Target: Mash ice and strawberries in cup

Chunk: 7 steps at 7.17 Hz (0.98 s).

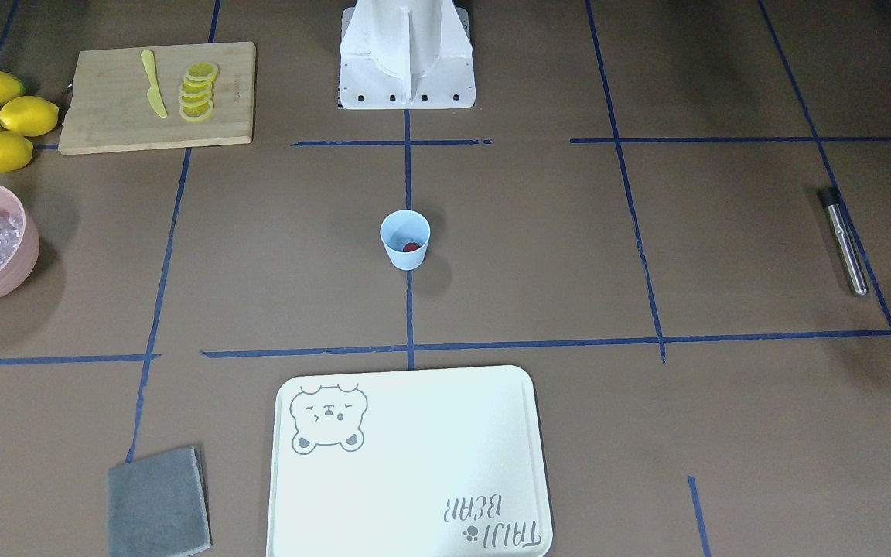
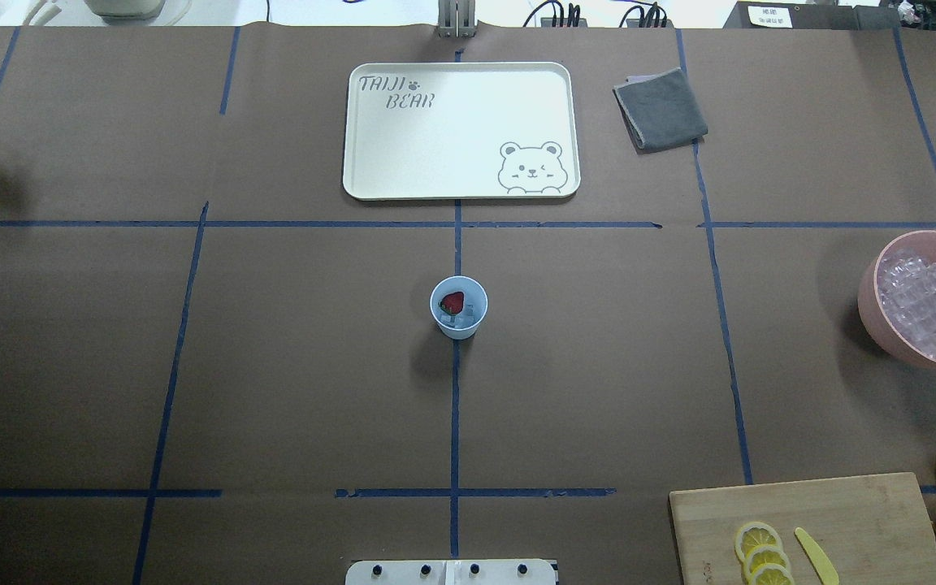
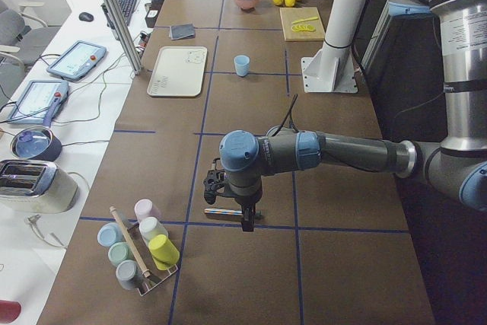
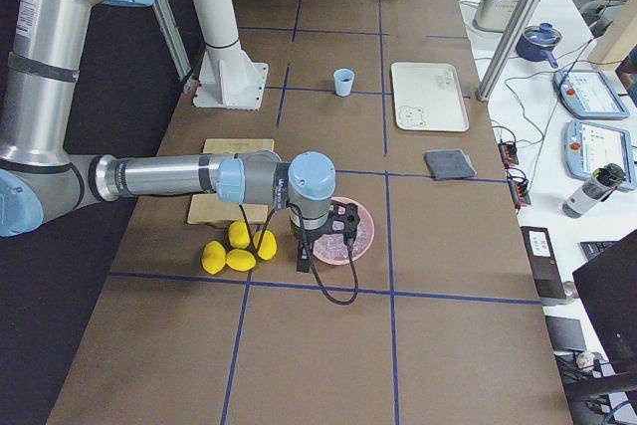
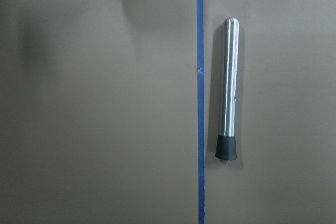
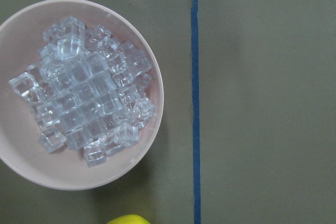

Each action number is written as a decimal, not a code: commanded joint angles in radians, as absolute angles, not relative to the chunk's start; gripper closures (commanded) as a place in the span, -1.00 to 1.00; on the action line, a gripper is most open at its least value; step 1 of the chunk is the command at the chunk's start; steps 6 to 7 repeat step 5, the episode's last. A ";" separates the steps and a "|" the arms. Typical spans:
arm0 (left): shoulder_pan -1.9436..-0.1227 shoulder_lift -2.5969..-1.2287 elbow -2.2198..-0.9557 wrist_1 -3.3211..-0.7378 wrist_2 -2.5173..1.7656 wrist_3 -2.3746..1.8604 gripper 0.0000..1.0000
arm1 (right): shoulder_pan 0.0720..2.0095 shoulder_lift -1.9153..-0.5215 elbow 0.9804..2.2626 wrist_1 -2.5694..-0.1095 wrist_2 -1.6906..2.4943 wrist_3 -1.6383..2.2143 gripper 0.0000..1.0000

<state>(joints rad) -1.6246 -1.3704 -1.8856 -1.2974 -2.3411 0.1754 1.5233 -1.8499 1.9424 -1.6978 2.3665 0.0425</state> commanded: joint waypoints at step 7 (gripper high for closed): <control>-1.626 -1.376 -1.897 -1.296 -2.344 0.178 -1.00 | 1.523 -1.855 1.941 -1.686 2.367 0.041 -1.00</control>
